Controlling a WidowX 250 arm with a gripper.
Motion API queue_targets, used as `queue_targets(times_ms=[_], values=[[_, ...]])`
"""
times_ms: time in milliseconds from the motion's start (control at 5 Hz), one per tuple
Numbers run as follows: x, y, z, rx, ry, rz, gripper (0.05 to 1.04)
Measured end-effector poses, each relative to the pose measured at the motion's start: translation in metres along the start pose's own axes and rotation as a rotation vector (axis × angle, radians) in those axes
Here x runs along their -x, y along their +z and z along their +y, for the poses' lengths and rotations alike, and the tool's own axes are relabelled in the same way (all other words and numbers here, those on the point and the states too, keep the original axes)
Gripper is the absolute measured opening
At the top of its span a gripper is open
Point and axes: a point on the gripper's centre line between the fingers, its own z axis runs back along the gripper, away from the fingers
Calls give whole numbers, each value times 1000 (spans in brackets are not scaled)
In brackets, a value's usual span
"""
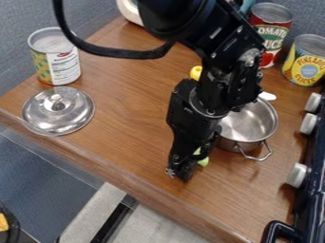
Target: Moved the broccoli to the upper left side of the table
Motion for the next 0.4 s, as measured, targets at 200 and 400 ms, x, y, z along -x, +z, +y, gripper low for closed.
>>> queue_targets(times_ms=[200, 400], values=[[-15, 11, 4, -21, 29, -44, 666], [-44, 43, -13, 27, 107, -50, 666]])
